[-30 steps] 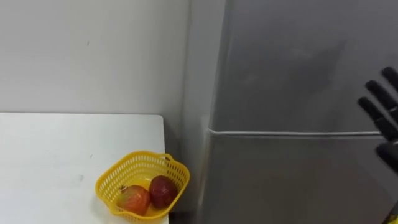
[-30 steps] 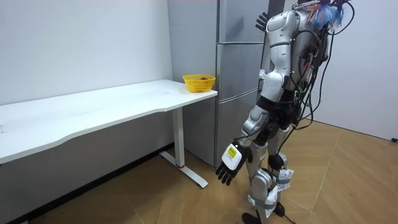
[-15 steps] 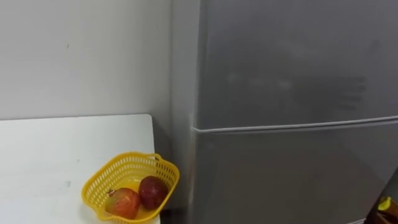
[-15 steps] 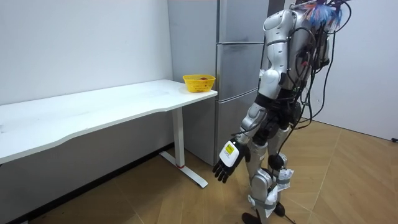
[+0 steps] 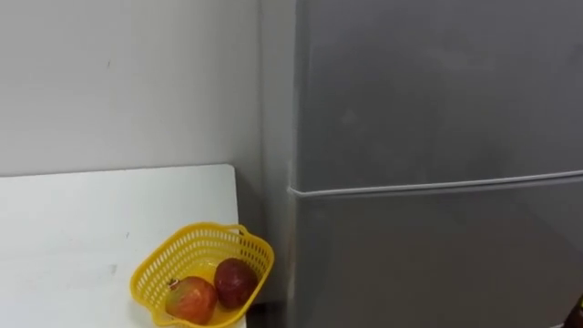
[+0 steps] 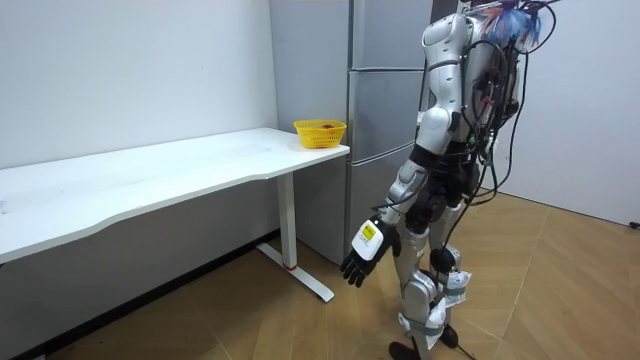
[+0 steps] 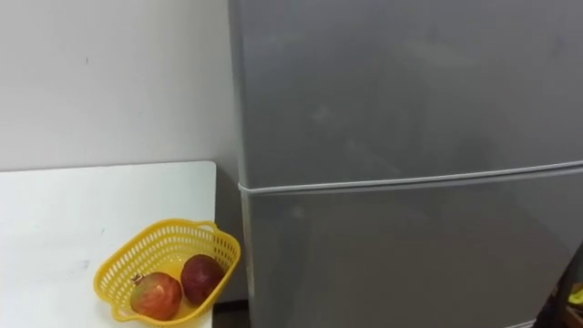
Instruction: Retrieve from the upper fridge
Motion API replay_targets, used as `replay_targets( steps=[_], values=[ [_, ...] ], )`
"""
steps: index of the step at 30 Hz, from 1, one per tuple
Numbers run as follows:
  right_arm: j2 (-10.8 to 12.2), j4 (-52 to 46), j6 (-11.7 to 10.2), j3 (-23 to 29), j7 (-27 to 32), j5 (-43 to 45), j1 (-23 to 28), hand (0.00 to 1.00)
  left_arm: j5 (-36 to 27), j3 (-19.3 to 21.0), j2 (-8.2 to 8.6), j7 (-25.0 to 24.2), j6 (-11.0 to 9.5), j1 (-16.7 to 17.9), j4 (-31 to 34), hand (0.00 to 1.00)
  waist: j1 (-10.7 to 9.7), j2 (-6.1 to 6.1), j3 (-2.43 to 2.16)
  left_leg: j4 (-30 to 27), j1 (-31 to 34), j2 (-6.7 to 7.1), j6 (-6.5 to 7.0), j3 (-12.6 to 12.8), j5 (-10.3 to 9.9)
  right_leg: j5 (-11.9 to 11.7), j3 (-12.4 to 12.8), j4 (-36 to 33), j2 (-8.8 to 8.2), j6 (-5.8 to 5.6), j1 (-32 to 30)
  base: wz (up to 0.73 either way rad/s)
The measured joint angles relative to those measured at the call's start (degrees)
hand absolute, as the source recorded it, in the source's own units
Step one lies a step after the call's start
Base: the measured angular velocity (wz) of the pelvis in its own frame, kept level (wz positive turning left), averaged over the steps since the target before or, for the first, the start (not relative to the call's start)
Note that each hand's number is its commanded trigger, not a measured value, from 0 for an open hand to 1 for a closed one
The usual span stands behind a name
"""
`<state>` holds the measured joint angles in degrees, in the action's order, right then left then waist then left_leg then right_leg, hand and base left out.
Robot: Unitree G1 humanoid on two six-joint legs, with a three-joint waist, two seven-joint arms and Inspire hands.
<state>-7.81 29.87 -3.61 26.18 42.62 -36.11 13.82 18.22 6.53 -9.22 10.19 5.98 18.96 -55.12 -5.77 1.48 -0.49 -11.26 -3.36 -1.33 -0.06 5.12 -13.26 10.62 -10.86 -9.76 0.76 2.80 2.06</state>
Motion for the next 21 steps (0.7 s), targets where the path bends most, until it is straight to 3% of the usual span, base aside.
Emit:
replay_targets(
  steps=[4,7,9,12,14,15,21],
  values=[
    [0.89,5.97,0.06,-5.47,0.15,9.44,0.81,0.00,0.06,0.06,0.85,-1.92,0.20,-1.36,-0.23,0.00,1.04,-0.99,0.28,-0.02,-0.49,-0.02,0.00,1.00,0.00,0.20,1.46,-0.10,0.11,-0.09,-0.12,-0.14],
    [0.47,12.85,0.73,-10.30,-5.88,18.44,0.61,0.00,1.01,0.04,1.01,-4.02,0.21,-1.36,-0.57,0.00,1.71,-0.93,0.36,0.34,-1.24,-0.10,0.00,1.06,0.00,0.15,1.60,-0.10,0.22,-0.03,0.35,-0.06],
    [-0.81,22.65,2.09,-15.95,-14.58,24.68,0.12,0.00,1.03,0.04,0.99,-5.02,1.27,-0.19,-1.14,0.00,2.57,-0.30,0.12,0.61,-2.46,-0.16,-0.01,1.51,-0.01,0.19,1.90,0.11,0.28,0.05,1.33,-0.10],
    [-2.85,33.24,4.55,-22.92,-20.99,29.77,-0.69,0.00,1.10,-0.09,1.00,-5.75,2.32,-0.44,-2.88,0.00,4.97,-0.25,0.13,0.63,-3.17,-0.02,0.00,1.58,-0.01,0.33,2.19,0.13,0.15,-0.14,2.06,-0.03],
    [-2.93,38.77,7.47,-26.65,-24.98,32.71,-1.24,0.00,0.97,-0.07,0.99,-5.95,3.45,-0.66,-3.20,0.00,6.31,-0.38,0.20,0.62,-3.45,0.08,0.00,1.10,-0.01,0.44,2.14,0.08,0.03,-0.24,2.52,0.06],
    [-2.68,40.04,8.47,-27.09,-26.91,33.66,-1.28,0.00,0.61,-0.01,1.03,-6.14,3.81,-0.63,-3.67,0.00,6.36,-0.47,0.27,0.62,-3.76,0.15,0.00,0.98,-0.01,0.50,1.92,0.08,-0.06,-0.32,2.90,0.05],
    [-1.20,41.29,9.79,-26.10,-32.71,38.55,-1.82,0.00,0.62,0.00,1.87,-9.36,4.99,-1.52,-5.37,0.00,6.20,-0.77,0.37,0.55,-4.38,0.06,0.03,0.88,-0.04,0.71,1.77,-0.37,-0.18,-0.42,3.58,0.02]
  ],
)
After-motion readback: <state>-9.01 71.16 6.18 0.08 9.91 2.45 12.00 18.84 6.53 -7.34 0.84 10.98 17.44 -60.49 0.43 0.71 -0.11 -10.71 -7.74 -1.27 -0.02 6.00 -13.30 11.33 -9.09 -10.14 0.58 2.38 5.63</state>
